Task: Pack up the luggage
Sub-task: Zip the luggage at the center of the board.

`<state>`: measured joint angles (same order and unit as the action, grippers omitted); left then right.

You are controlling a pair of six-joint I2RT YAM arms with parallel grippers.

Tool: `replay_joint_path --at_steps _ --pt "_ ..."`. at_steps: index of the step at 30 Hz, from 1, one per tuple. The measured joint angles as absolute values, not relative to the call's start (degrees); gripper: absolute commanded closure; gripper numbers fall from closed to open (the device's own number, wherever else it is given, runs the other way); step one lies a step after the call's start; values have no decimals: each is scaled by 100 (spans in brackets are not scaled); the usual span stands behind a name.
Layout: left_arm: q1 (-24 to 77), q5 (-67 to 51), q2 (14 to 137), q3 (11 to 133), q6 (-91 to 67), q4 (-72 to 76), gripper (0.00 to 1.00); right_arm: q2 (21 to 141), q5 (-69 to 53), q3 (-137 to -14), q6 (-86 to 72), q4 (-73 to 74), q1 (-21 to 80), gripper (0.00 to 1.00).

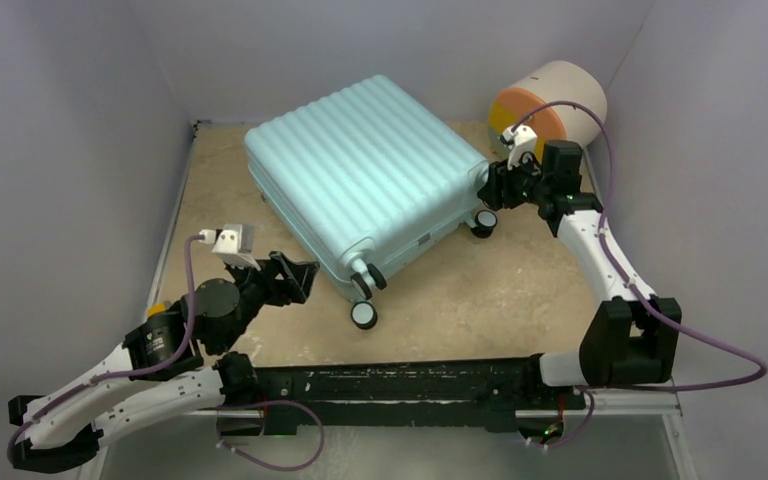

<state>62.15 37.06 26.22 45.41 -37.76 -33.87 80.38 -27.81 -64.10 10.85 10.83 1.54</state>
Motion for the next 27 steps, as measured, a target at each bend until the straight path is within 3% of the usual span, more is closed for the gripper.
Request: replay_joint_path --at_steps 7,19,27 --pt "6215 3948 2628 4600 -4001 -3485 23 7408 -1953 -5972 987 1179 679 99" --pt "6215 4499 2930 6066 -4136 -4097 23 5940 -67 -4895 -1256 1278 2639 100" --pt "6213 4727 3280 6593 -4093 -4125 23 6447 1568 -4849 -2816 517 4364 100"
